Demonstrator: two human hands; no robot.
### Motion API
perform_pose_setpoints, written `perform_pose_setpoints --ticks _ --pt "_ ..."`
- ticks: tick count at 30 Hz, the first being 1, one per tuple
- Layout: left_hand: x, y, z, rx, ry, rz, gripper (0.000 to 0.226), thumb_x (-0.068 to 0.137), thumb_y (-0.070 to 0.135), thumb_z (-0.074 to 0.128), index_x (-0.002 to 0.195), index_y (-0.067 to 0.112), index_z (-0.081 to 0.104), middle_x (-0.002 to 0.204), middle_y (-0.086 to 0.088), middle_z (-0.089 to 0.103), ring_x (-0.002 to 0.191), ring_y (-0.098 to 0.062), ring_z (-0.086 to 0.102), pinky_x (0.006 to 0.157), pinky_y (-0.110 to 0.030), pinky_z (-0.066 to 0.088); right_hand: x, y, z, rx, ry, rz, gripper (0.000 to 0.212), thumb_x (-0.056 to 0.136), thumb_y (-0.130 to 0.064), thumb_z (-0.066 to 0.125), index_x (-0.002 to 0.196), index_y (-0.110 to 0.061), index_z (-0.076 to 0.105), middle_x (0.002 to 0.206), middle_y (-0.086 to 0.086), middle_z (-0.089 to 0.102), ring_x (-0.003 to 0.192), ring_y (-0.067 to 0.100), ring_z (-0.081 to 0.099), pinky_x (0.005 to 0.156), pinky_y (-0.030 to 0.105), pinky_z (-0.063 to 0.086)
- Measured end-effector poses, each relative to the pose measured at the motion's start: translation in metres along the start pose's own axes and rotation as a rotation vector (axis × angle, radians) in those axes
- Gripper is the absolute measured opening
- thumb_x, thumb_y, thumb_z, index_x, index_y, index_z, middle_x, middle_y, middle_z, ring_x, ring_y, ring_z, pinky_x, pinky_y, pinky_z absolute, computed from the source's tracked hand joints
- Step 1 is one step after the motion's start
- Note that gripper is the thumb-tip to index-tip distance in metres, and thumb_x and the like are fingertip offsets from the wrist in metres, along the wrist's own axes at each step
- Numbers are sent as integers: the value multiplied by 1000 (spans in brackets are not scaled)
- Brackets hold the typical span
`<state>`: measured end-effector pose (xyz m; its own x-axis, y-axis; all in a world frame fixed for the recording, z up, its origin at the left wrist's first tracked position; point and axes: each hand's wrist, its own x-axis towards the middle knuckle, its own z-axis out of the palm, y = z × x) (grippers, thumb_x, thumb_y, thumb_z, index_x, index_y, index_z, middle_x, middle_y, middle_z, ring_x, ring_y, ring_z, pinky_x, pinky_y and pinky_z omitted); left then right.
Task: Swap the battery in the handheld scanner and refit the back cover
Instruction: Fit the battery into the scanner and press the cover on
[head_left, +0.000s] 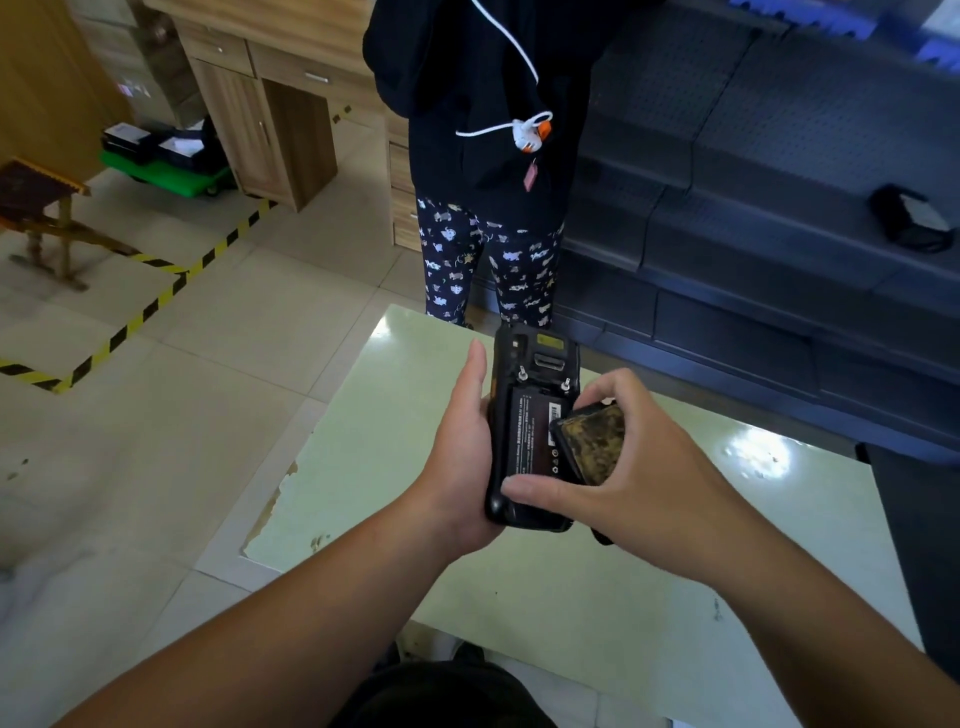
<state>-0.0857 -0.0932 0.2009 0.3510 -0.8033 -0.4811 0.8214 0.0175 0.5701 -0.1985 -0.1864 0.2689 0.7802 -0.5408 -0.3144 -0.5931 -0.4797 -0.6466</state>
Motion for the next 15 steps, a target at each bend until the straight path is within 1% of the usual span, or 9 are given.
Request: perform_pose_setpoints --ticks 1,3,6,8,9,11,12,13,15 --pt "-1 -1 1 14 0 6 83 90 82 29 106 14 75 88 -11 76 74 -27 74 61 -33 59 0 1 0 34 -19 16 78 51 -70 91 106 -41 43 98 -9 70 54 15 71 51 40 63" --pt "0 -3 1 35 10 9 80 92 79 29 104 16 75 87 -10 76 72 -25 74 61 -32 57 1 3 1 61 -27 40 82 48 -68 93 106 -39 42 98 -7 70 56 17 72 50 40 62" --pt "1 -10 2 28 58 17 75 96 73 35 118 13 73 97 -10 76 79 -24 74 63 -32 56 6 4 2 26 -28 46 90 41 -69 92 107 -38 39 100 -6 67 68 21 72 56 48 63" --pt "2 -16 -1 7 82 9 74 97 70 37 124 11 71 98 -10 76 81 -24 73 64 -31 57 11 6 3 20 -48 41 93 40 -69 92 108 -38 38 102 -7 66 74 20 71 60 49 63" --pt "2 -18 -3 2 86 8 74 98 70 37 123 10 71 99 -10 75 82 -25 73 65 -32 57 12 9 6 8 -48 38 94 39 -70 92 108 -38 37 103 -7 65 76 19 71 61 49 64" --pt "3 -18 -8 -9 91 1 73 97 71 36 113 12 75 96 -10 75 80 -25 72 66 -33 55 14 15 12 -21 -30 44 96 37 -75 90 108 -38 36 105 -9 63 79 17 70 63 47 64" --pt "5 -17 -10 -17 90 -5 72 96 72 35 109 14 76 93 -10 76 77 -25 73 64 -32 56 14 17 14 -32 -19 43 95 39 -78 88 108 -38 37 107 -9 63 80 17 70 63 45 63" --pt "5 -16 -10 -37 87 -14 70 96 71 34 106 15 75 91 -10 76 75 -25 73 62 -31 57 15 20 15 -15 -18 33 91 46 -77 87 110 -37 37 108 -8 63 78 17 70 60 41 62" --pt "6 -13 -8 -90 87 -29 67 97 69 37 108 13 73 90 -10 76 74 -24 73 61 -29 58 18 22 11 159 -3 -3 65 73 -60 84 114 -34 42 105 -1 66 69 24 73 52 37 61"
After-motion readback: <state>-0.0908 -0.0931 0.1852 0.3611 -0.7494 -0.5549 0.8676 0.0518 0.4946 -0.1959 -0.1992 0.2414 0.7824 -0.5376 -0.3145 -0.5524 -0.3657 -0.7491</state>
